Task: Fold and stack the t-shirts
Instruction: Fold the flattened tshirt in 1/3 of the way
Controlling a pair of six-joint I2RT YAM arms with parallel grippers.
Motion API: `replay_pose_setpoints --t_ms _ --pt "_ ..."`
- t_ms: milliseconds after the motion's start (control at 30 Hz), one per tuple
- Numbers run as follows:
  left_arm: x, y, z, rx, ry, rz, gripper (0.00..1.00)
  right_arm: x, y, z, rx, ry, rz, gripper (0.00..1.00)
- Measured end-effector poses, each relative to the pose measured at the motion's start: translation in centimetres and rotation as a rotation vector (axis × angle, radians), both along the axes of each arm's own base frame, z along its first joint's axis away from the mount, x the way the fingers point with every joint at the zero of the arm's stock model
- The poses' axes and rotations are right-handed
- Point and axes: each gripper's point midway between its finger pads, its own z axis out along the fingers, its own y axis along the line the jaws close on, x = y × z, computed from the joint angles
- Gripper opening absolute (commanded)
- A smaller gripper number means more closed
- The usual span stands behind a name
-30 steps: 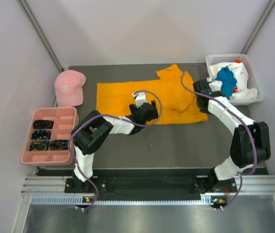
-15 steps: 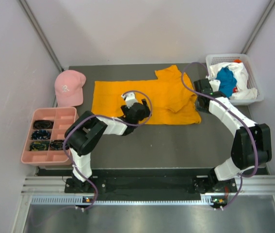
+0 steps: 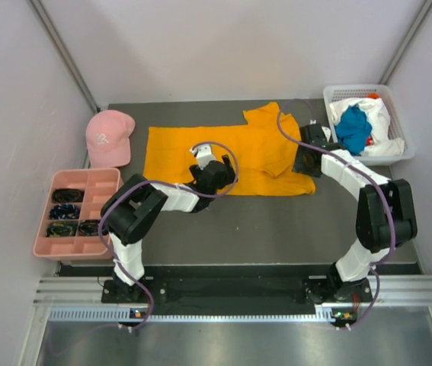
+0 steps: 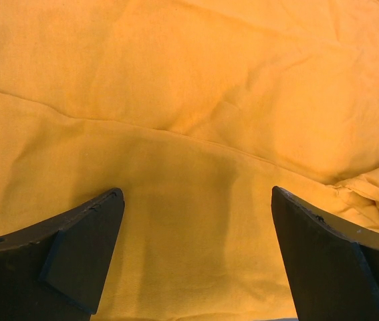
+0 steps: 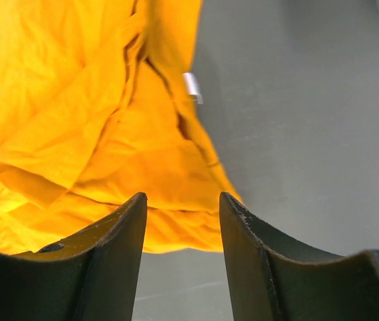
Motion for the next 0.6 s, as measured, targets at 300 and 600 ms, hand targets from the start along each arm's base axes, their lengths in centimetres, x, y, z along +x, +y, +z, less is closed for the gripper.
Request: replay_pose_setpoints --t_ms 300,600 --pt "-1.1 0.6 0.1 0.113 0.054 -0.022 0.99 1.3 4.1 -1.1 0.172 0.018 0.118 0.50" --pt "-1.2 0.7 0.0 0.134 0.067 -0.028 0.99 1.5 8.0 -1.2 0.280 0.028 0.252 0.50"
